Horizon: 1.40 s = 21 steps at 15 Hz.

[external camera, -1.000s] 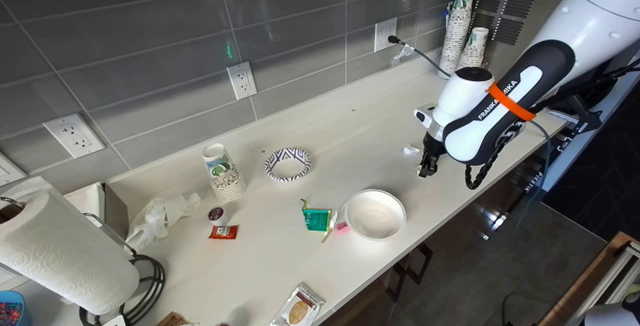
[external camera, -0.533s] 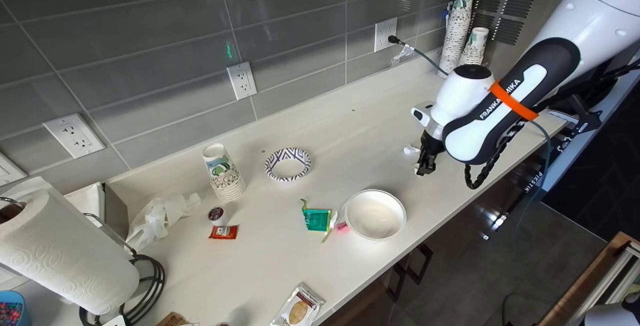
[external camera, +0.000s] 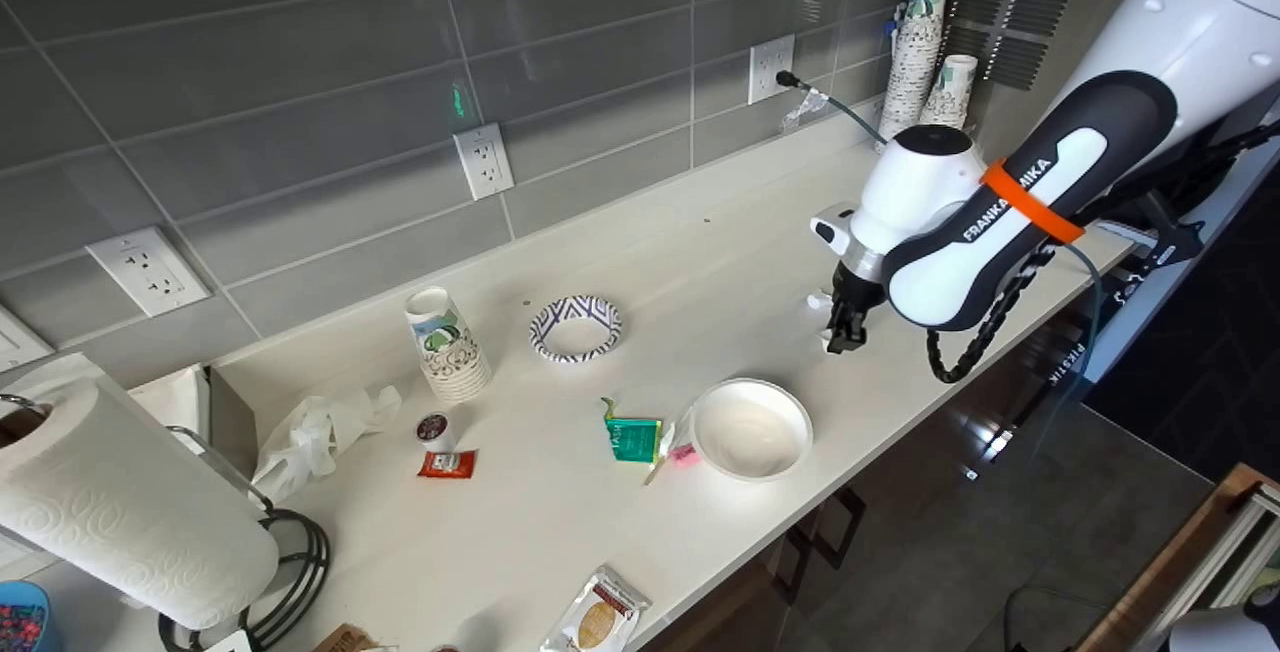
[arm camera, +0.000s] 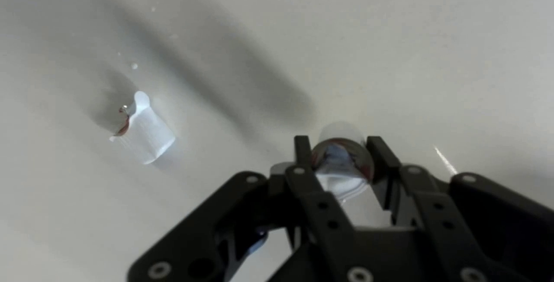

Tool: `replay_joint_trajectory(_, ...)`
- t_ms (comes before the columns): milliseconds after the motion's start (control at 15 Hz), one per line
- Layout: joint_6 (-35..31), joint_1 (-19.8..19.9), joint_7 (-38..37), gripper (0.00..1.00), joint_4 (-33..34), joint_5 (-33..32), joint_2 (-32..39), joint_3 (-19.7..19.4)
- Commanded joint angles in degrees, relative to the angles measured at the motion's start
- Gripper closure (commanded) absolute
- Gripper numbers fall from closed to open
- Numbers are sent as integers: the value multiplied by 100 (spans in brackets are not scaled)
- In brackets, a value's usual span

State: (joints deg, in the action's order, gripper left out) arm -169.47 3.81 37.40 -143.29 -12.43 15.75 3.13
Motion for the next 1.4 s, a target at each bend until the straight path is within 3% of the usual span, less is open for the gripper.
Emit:
replay_joint_trajectory(0, 402, -191, -263, 65, -115, -306, -279, -51)
replay_joint_trajectory(600, 1178, -474, -254, 65, -84, -501, -554, 23)
replay_joint_trajectory(1333, 1545, -758, -496, 67, -63, -974, -787, 64)
